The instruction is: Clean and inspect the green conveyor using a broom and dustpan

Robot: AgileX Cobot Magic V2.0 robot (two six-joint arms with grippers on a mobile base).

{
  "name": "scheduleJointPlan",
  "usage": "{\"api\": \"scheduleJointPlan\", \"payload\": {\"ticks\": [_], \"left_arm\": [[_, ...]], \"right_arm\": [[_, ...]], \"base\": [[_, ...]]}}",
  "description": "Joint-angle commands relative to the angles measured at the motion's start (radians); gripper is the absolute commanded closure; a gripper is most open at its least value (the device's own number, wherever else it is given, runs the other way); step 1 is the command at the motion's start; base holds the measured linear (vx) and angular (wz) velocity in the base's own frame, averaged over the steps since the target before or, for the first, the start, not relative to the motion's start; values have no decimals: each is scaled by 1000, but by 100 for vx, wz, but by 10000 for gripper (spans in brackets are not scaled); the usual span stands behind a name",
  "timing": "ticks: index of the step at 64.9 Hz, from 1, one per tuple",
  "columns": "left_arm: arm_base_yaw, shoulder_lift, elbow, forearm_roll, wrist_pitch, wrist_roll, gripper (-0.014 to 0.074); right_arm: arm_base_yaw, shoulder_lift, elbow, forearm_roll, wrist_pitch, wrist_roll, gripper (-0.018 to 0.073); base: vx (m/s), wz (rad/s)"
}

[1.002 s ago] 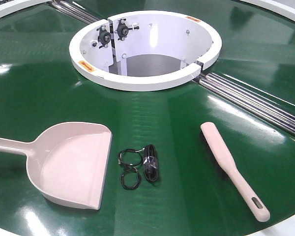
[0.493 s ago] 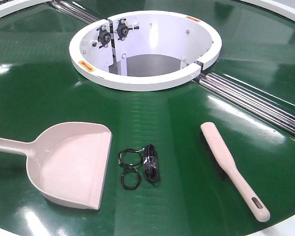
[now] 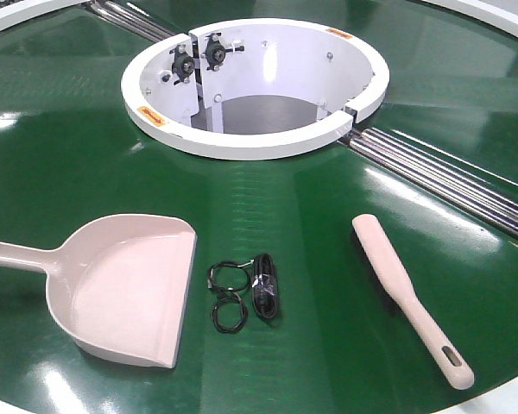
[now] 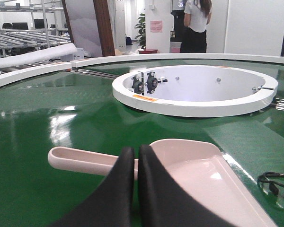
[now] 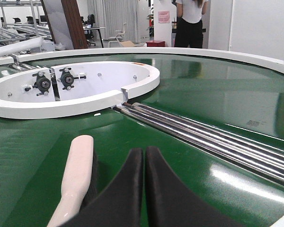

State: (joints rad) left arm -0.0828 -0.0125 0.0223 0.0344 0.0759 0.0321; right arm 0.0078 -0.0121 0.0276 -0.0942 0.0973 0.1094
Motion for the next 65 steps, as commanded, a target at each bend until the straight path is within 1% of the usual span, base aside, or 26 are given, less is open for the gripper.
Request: {"api": "scheduleJointPlan", "payload": {"ticks": [1, 8, 12, 21, 26, 31, 38, 56, 65], "left_arm": [[0, -10, -91, -6, -64, -11, 604], [0, 33, -198, -6, -16, -11, 603], [0, 87, -273, -6, 53, -11, 603], [0, 236, -416, -1, 254, -1, 603], [0, 314, -464, -5, 329, -1, 603], [0, 370, -487, -11, 375, -6, 603], [0, 405, -488, -13, 407, -6, 603], [0, 406, -481, -14, 413, -6, 598], [0, 406, -484, -14, 421, -5, 555]], "right_arm": [[-4, -10, 4, 0, -74, -2, 568], [-4, -10, 4, 0, -74, -2, 568], [-4, -10, 4, 0, -74, -2, 568], [-4, -10, 4, 0, -74, -2, 568], [-4, -10, 4, 0, -74, -2, 568], [-4, -10, 4, 0, -74, -2, 568], [-4, -10, 4, 0, -74, -2, 568], [-4, -10, 4, 0, -74, -2, 568], [-4, -10, 4, 0, -74, -2, 568]], "base": [[0, 0], [0, 0], [0, 0], [0, 0], [0, 0], [0, 0], [0, 0], [0, 0], [0, 0]]}}
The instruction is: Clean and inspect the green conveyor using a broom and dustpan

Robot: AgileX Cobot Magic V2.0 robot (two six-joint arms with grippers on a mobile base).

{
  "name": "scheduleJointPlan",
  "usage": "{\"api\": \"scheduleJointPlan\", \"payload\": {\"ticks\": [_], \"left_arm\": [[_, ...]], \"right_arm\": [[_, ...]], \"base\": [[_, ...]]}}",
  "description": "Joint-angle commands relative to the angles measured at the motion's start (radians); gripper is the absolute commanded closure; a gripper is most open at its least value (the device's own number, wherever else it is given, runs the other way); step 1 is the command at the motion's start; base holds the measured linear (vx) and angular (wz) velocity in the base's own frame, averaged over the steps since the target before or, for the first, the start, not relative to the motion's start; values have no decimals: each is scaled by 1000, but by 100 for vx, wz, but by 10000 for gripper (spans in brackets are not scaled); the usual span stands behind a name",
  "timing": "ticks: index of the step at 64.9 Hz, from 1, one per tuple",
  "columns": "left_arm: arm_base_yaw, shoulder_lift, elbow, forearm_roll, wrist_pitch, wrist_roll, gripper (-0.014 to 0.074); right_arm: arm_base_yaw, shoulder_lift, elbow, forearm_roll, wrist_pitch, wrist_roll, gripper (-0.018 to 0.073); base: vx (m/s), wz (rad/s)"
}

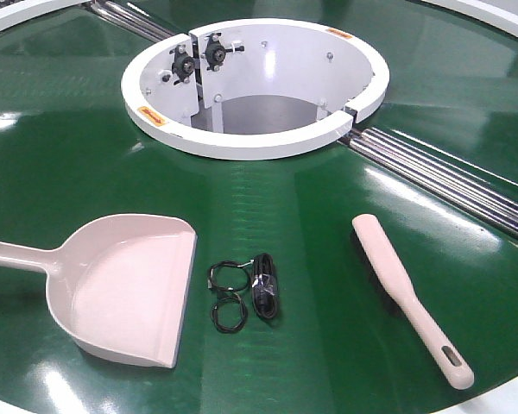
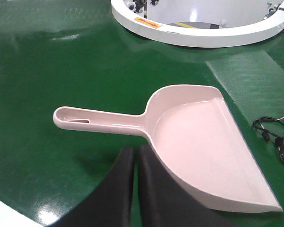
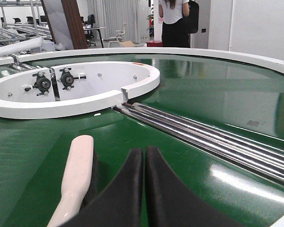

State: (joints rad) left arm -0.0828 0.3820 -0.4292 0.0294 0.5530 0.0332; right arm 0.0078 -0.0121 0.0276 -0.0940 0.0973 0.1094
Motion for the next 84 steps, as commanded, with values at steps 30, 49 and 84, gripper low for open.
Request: {"api": "scheduleJointPlan", "payload": {"ticks": [30, 49, 84], "left_arm": [[0, 12, -34, -13, -45, -4, 39], [0, 75, -159, -69, 111, 69, 21], [-1, 818, -812, -75, 695, 745, 21]], "right_arm": [[-4, -10, 4, 0, -74, -2, 568], [-4, -10, 4, 0, -74, -2, 568], [-4, -10, 4, 0, -74, -2, 568]], "base": [[0, 0], [0, 0], [0, 0]]}}
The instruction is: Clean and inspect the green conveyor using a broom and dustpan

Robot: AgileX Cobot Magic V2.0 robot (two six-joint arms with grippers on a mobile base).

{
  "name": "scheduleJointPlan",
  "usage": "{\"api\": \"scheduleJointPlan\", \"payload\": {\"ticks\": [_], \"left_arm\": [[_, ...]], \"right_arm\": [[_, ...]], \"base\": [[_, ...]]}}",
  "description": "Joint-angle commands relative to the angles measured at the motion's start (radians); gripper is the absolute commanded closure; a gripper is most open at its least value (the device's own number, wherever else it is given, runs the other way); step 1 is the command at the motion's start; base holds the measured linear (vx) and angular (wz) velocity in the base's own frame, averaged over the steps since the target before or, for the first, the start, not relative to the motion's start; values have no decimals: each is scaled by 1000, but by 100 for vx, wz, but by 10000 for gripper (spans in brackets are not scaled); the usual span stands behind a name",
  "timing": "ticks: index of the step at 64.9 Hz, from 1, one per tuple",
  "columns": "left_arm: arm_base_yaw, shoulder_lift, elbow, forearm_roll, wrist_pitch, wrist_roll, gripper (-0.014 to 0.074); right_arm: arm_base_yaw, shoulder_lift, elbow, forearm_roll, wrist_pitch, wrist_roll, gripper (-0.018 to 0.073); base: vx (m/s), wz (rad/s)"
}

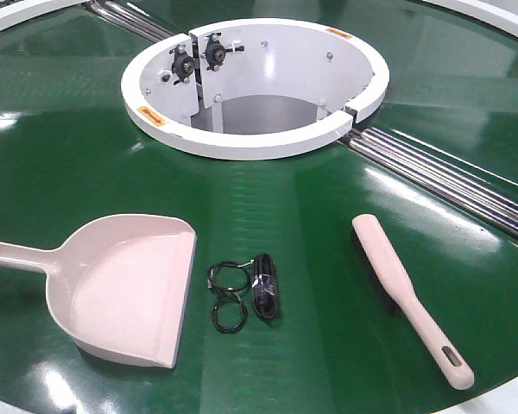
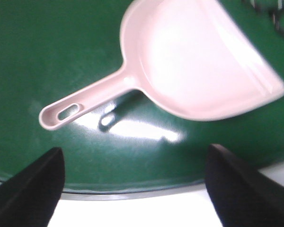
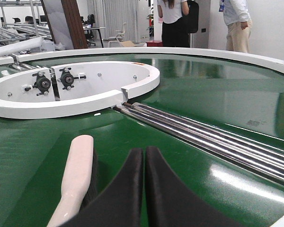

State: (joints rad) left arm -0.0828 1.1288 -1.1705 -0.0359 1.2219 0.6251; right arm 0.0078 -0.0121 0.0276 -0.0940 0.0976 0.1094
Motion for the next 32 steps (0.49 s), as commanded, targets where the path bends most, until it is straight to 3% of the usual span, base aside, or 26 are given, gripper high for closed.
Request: {"api": "scheduleJointPlan", "payload": {"ticks": [1, 7, 15, 24, 32], "left_arm": [[-1, 83, -74, -11, 24, 174, 21], [-1, 154, -90, -14, -15, 344, 21], [-1, 226, -91, 45, -60, 492, 21], [-1, 268, -97, 145, -88, 566, 21], [-1, 329, -124, 145, -79, 596, 21]], "right_arm": [[-4, -10, 4, 0, -74, -2, 568], [-4, -10, 4, 0, -74, -2, 568], [-4, -10, 4, 0, -74, -2, 568], [-4, -10, 4, 0, -74, -2, 568], [-4, -10, 4, 0, -74, -2, 568]], "base": [[0, 0], [0, 0], [0, 0], [0, 0], [0, 0]]}}
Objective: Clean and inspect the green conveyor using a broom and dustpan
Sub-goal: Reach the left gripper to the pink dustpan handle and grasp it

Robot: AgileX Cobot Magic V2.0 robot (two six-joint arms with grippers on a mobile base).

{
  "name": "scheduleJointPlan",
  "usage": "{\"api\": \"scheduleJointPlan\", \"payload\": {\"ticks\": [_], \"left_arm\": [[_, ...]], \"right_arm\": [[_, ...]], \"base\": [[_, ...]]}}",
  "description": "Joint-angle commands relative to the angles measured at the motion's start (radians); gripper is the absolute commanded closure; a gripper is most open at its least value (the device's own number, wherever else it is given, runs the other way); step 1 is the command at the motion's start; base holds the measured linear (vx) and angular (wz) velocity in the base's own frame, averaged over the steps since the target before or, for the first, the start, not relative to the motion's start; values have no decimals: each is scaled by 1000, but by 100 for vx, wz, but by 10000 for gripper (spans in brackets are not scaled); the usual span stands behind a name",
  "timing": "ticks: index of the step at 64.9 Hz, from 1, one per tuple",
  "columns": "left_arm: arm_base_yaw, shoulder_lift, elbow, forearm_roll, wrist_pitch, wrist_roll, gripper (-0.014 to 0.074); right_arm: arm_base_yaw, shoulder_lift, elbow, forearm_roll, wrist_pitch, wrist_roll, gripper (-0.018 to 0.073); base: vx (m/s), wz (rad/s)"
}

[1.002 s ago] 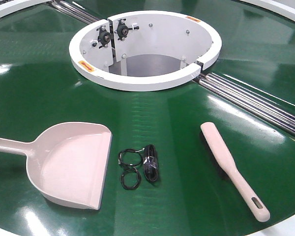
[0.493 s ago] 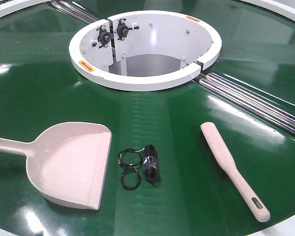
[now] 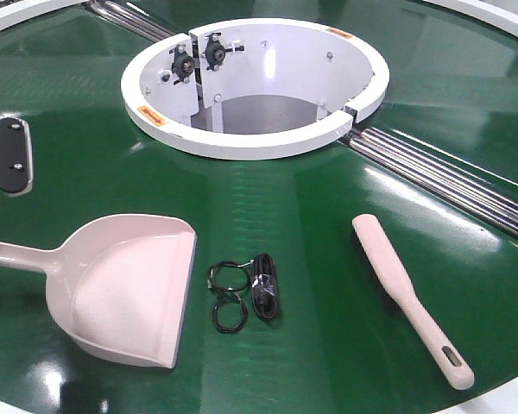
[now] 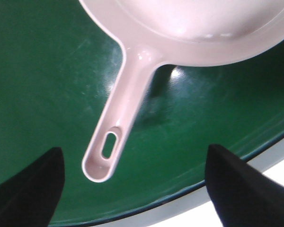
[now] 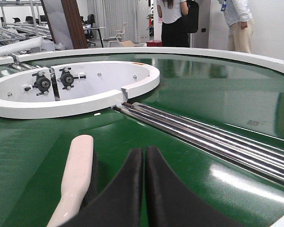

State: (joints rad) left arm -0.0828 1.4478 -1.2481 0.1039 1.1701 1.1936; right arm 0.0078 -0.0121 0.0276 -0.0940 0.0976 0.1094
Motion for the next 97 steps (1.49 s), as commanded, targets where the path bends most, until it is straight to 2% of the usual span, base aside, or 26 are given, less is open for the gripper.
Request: {"api": "scheduleJointPlan", "payload": {"ticks": [1, 9, 23, 46, 61, 75, 97], "left_arm": [[-1, 17, -51, 3, -25, 32, 21], [-1, 89, -99, 3, 24, 60, 41], [-1, 162, -122, 3, 21, 93, 97], [-1, 256, -122, 39, 7, 94, 88], [-1, 302, -122, 58, -37, 122, 85], [-1, 325, -122, 56, -41, 198, 85], [-1, 343, -122, 48, -56, 232, 112]], "right_arm": [[-4, -10, 4, 0, -74, -2, 568], [-4, -10, 4, 0, -74, -2, 568], [-4, -10, 4, 0, -74, -2, 568], [-4, -10, 4, 0, -74, -2, 568], [-4, -10, 4, 0, -74, -2, 568], [-4, -10, 4, 0, -74, -2, 568], [-4, -10, 4, 0, -74, -2, 568]], "base": [[0, 0], [0, 0], [0, 0], [0, 0], [0, 0], [0, 0], [0, 0]]}}
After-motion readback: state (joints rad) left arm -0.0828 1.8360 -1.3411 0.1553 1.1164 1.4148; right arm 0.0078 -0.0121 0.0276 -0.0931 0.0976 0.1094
